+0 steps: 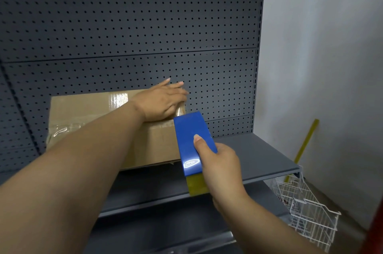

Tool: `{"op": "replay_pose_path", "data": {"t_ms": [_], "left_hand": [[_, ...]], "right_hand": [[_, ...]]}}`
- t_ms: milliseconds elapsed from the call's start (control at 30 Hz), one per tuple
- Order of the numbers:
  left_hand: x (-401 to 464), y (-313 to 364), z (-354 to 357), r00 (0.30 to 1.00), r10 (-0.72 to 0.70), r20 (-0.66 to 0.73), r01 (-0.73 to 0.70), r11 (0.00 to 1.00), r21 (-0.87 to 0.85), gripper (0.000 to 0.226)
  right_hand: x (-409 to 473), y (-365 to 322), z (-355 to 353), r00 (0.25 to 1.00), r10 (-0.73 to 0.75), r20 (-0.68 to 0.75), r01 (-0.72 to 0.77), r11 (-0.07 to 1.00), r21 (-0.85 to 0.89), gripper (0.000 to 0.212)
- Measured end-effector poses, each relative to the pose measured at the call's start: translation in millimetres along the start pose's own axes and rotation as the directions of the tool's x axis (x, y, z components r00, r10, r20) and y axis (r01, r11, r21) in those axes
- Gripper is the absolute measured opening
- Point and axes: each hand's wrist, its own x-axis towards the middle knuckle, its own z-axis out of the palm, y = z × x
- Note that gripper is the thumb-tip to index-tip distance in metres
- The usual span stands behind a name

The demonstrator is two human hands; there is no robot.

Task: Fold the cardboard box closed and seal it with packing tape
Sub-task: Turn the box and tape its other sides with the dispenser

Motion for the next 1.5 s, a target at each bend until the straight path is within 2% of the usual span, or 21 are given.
{"op": "replay_pose_path", "data": {"t_ms": [100, 333, 500, 633, 800, 967, 1100, 1233, 1333, 1500], "left_hand": [[1, -3, 2, 0.999, 0.013, -0.03, -0.012, 0.999, 0.032, 0.06], [9, -9, 0, 0.999, -0.047, 0.016, 0.046, 0.998, 0.05, 0.068], [20, -9, -2, 0.995, -0.098, 0.009, 0.098, 0.994, 0.048, 0.068], [39, -15, -1, 0.995, -0.097, 0.0, 0.097, 0.995, 0.031, 0.069], [42, -26, 3, 0.996, -0.089, -0.018, 0.09, 0.996, 0.015, 0.06], [34, -32, 1, 0.995, -0.092, -0.031, 0.093, 0.996, 0.014, 0.059], [32, -32, 2, 0.995, -0.094, -0.026, 0.094, 0.996, 0.002, 0.055], [32, -33, 1, 0.994, -0.104, -0.015, 0.104, 0.994, -0.01, 0.038], [32, -32, 0, 0.994, -0.106, -0.01, 0.106, 0.994, -0.01, 0.037], [31, -30, -1, 0.994, -0.112, -0.006, 0.112, 0.994, 0.005, 0.036]], "right_hand": [[2, -2, 0, 1.0, 0.013, 0.0, -0.013, 1.0, 0.013, 0.049], [6, -9, 2, 1.0, 0.031, -0.005, -0.031, 0.999, 0.023, 0.039], [15, -18, -3, 1.0, 0.023, 0.008, -0.023, 0.999, -0.028, 0.042], [33, -29, -9, 0.999, 0.018, 0.031, -0.016, 0.998, -0.056, 0.054], [41, -29, -14, 0.998, 0.039, 0.042, -0.039, 0.999, 0.0, 0.036], [26, -15, -10, 0.997, 0.036, 0.064, -0.036, 0.999, 0.006, 0.04], [10, -2, -7, 0.997, 0.018, 0.07, -0.021, 0.999, 0.042, 0.059], [1, -2, -8, 0.997, 0.027, 0.078, -0.032, 0.998, 0.058, 0.054], [-10, 0, -9, 0.997, 0.024, 0.07, -0.027, 0.999, 0.043, 0.046], [-18, 5, -7, 0.996, 0.048, 0.071, -0.053, 0.996, 0.074, 0.056]]}}
